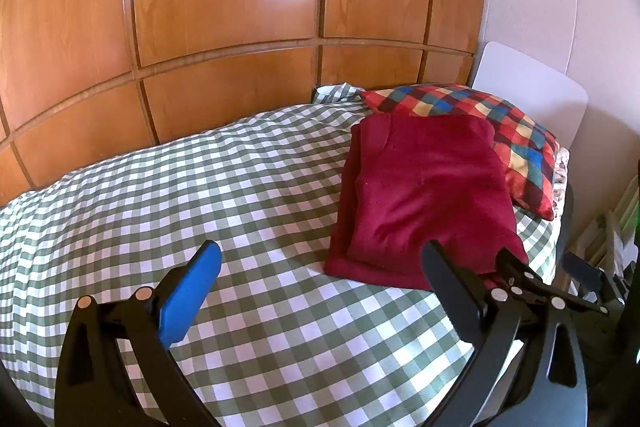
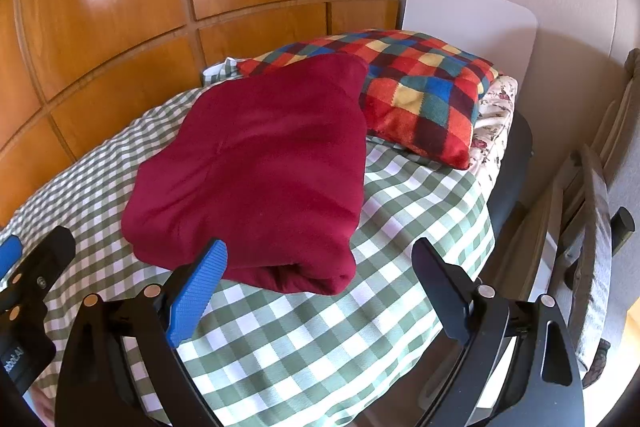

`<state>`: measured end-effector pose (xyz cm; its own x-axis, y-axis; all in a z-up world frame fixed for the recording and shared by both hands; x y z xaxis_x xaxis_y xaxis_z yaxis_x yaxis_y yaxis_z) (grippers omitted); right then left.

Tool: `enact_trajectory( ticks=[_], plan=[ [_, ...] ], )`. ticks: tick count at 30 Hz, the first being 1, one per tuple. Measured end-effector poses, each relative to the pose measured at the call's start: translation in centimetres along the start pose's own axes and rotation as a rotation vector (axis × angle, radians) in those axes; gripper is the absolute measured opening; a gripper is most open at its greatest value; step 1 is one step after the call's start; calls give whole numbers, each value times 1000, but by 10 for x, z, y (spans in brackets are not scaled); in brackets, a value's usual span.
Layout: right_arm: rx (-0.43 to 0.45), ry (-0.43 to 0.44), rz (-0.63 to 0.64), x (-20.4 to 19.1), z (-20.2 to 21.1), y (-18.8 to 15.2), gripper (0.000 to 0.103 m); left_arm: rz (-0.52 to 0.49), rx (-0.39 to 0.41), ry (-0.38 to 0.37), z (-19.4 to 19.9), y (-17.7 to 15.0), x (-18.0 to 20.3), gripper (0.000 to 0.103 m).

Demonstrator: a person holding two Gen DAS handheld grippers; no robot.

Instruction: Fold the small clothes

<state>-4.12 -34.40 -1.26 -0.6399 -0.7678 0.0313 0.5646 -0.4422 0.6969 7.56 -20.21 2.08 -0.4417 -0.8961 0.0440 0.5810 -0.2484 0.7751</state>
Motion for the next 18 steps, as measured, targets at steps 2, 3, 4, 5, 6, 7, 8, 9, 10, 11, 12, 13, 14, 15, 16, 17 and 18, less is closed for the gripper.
enact_trajectory(
  ticks=[2, 3, 4, 5, 6, 7, 8, 9, 10, 11, 12, 13, 14, 15, 16, 17, 18],
  plan=[
    [7, -4, -1, 0, 1, 0, 93, 4, -3, -1, -1, 0, 0, 100],
    [9, -5, -3, 0, 1, 0, 93, 8, -3, 0, -1, 1, -1, 100],
    [12, -5, -1, 0, 2, 1, 93, 10, -4, 2, -1, 1, -1, 100],
    [14, -6, 0, 0, 1, 1, 93, 11, -4, 2, -1, 1, -1, 100],
    [15, -8, 2, 0, 1, 1, 93, 11, -5, 1, -1, 1, -1, 100],
    [14, -7, 1, 0, 1, 0, 93, 11, -5, 3, -1, 1, -1, 100],
    [12, -5, 1, 0, 0, 1, 93, 11, -5, 3, -1, 1, -2, 100],
    [12, -6, 1, 0, 1, 1, 93, 14, -6, 2, -1, 1, -2, 100],
    [12, -7, 2, 0, 1, 1, 93, 15, -7, 1, -1, 1, -3, 100],
    [12, -7, 1, 0, 1, 1, 93, 16, -6, 2, -2, 1, -3, 100],
    [13, -6, -2, 0, 2, 1, 93, 15, -7, 2, -1, 1, -4, 100],
    [15, -7, -2, 0, 2, 1, 93, 14, -7, -1, -1, 1, -4, 100],
    [15, -6, 0, 0, 1, 2, 93, 14, -6, -2, -1, 1, -4, 100],
    [17, -8, 0, 0, 2, 1, 93, 14, -4, 0, -1, 1, -3, 100],
    [19, -8, 1, 0, 2, 1, 93, 11, -2, 0, -1, 1, -3, 100],
    [21, -9, 0, 0, 2, 0, 93, 10, -1, 1, 0, 1, -3, 100],
    [22, -9, -1, 0, 2, 0, 93, 9, 0, 0, 0, 1, -3, 100]
  ],
)
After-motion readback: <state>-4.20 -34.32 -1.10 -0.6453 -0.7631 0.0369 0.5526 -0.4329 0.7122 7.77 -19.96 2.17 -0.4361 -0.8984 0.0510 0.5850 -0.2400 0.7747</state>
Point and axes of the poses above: each gripper's, at about its wrist camera, not at the fingertips, and z roughly against the way its jaws point, x to its right, y to its top, the point moved 4 cm from there along -z, roughly the way its jaws point
